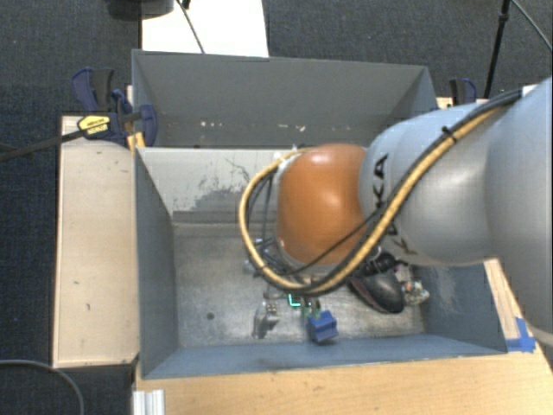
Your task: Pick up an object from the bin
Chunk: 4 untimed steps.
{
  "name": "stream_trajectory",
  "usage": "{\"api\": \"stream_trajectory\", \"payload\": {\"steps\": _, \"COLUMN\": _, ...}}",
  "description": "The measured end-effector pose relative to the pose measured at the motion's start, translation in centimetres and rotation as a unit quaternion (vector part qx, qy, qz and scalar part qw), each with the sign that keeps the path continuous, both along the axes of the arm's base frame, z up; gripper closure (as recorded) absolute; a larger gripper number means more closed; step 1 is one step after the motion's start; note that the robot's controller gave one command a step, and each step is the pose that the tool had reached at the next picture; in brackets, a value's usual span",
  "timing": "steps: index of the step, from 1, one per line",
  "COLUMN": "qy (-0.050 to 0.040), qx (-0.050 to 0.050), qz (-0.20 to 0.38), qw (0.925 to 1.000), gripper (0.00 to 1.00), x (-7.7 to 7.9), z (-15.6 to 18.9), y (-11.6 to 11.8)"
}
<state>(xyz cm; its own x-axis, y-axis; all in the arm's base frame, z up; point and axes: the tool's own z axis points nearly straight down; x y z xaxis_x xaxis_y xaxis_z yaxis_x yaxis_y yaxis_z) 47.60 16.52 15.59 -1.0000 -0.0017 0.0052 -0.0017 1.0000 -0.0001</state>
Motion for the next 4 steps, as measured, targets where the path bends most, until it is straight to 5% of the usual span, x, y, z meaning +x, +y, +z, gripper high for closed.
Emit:
{"api": "stream_trajectory", "payload": {"steps": 1, "qy": -0.0049, "qx": 0.0, "qz": -0.018, "qw": 0.9998, "gripper": 0.0, "x": 1.9, "z": 1.4, "y": -4.0}}
{"api": "stream_trajectory", "payload": {"steps": 2, "qy": -0.0027, "qx": -0.002, "qz": 0.042, "qw": 0.9991, "gripper": 0.0, "x": 3.9, "z": -1.5, "y": -14.7}}
{"api": "stream_trajectory", "payload": {"steps": 3, "qy": -0.0136, "qx": 0.001, "qz": 0.033, "qw": 0.9993, "gripper": 0.0, "x": 2.9, "z": -5.6, "y": -14.8}}
{"api": "stream_trajectory", "payload": {"steps": 4, "qy": -0.0065, "qx": 0.001, "qz": 0.02, "qw": 0.9998, "gripper": 0.0, "x": 0.6, "z": 1.7, "y": -12.0}}
